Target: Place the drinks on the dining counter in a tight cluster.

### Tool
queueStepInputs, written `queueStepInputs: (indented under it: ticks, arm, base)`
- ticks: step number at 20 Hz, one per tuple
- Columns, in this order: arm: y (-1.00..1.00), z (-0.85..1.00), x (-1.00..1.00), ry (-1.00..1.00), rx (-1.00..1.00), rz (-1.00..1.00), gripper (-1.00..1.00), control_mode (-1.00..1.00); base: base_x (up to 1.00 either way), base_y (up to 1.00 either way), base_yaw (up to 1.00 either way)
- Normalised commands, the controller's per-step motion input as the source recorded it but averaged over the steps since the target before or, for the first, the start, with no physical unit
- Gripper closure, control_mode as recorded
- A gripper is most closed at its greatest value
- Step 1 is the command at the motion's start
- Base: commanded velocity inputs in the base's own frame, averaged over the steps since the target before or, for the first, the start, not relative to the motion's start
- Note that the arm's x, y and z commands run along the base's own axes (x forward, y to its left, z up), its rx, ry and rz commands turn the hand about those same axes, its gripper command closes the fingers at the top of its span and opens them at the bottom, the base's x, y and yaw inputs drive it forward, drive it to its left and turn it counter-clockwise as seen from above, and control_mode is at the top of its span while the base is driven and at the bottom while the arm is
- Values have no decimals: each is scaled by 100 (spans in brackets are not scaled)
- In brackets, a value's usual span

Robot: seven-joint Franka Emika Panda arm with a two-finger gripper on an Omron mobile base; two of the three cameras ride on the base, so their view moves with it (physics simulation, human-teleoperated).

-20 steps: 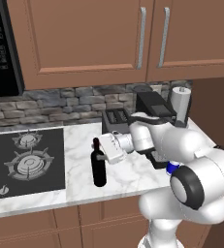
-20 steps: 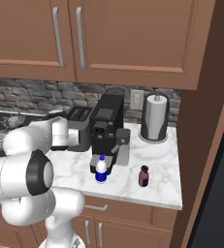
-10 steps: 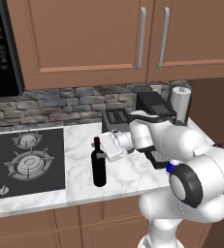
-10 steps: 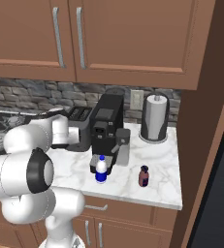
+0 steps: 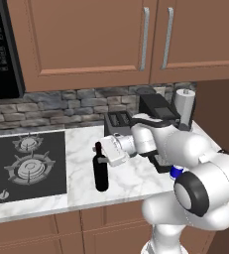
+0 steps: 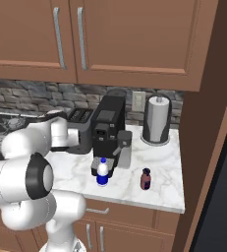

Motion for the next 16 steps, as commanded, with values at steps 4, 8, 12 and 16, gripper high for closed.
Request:
queueStepInputs:
  ticks: [4,8,12,16]
  arm:
    - [8,2,3,0,-1,-3,-100,-100]
    - [1,0,5,0,-6,-12,-100,-100]
    - [0,0,0,0,-5,-8,-100,-100]
    - [2,0,-1,0,-5,-3,-100,-100]
  base:
    - [0,0,0]
    - [0,0,0]
    - [0,0,0]
    - [0,0,0]
